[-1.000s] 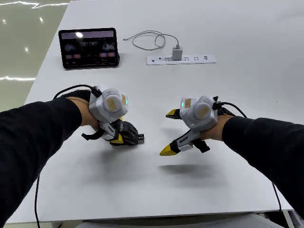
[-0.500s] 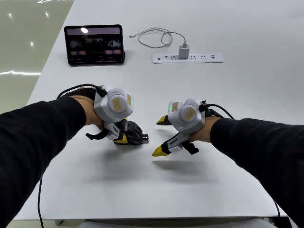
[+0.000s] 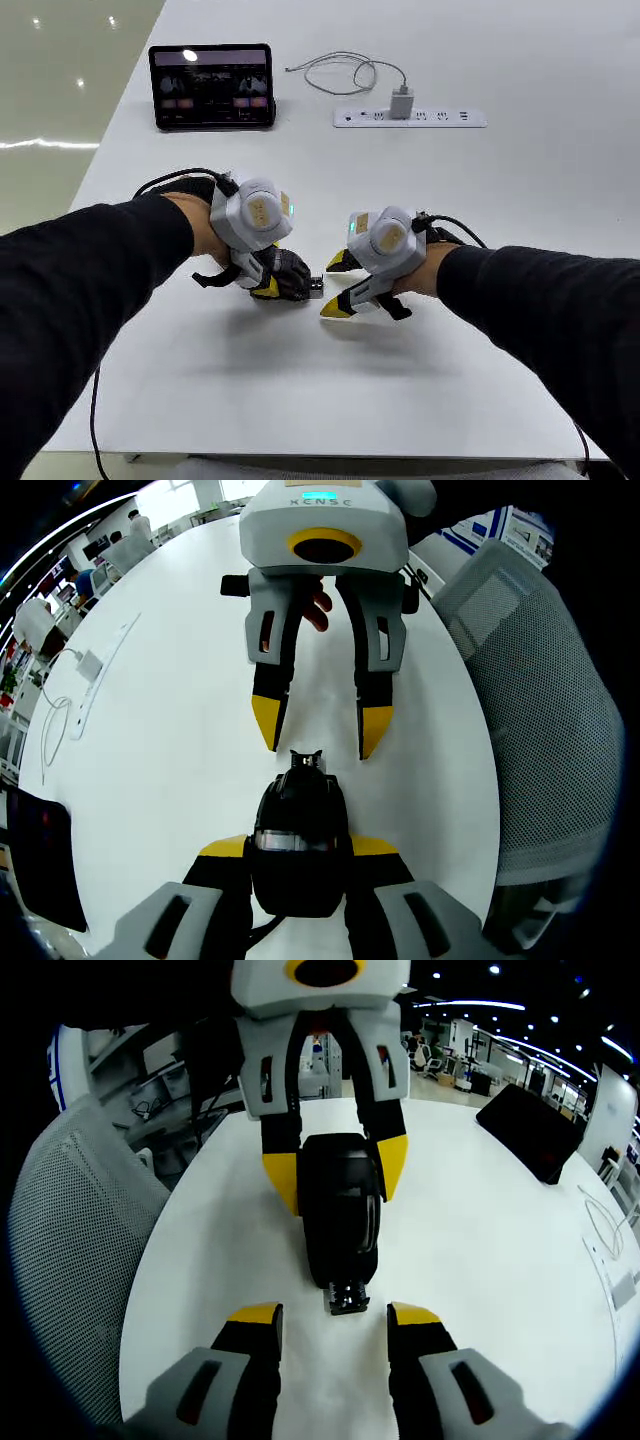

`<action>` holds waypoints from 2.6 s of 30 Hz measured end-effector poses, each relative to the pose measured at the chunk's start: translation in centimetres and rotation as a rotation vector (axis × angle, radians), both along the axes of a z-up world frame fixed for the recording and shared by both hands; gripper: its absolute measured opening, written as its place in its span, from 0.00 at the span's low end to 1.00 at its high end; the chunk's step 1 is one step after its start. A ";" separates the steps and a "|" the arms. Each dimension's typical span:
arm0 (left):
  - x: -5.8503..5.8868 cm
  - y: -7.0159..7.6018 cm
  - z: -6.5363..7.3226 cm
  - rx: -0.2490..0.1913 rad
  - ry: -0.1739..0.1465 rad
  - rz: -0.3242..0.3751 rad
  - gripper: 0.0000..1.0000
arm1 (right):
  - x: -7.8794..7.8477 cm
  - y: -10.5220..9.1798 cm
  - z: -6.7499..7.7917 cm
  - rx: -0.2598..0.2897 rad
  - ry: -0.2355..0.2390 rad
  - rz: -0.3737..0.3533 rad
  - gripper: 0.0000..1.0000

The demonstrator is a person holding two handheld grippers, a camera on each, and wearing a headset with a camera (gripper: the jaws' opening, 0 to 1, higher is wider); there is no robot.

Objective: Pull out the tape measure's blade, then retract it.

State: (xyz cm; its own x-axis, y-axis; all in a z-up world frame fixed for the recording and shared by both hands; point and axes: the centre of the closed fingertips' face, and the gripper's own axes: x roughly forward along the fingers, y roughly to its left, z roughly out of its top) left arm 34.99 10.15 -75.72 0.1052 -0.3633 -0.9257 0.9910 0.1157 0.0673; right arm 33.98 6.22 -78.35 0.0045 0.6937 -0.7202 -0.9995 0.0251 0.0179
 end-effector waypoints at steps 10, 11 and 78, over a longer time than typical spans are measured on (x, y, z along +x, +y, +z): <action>0.1 0.0 0.0 0.003 0.002 0.004 0.31 | 0.3 0.1 -0.4 -0.020 -0.003 -0.001 0.28; 0.0 0.0 0.0 0.003 0.003 0.004 0.31 | 0.4 0.1 -0.4 -0.020 -0.003 -0.003 0.27; 0.4 0.3 -0.5 0.009 -0.018 0.019 0.31 | 1.1 -1.5 -1.2 -0.114 -0.048 0.059 0.10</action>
State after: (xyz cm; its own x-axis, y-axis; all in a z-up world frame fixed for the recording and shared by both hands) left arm 35.38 10.40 -76.21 0.1287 -0.3525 -0.9269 0.9873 0.1336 0.0863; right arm 35.04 4.75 -79.51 0.0024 0.6076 -0.7942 -0.9990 -0.0346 -0.0295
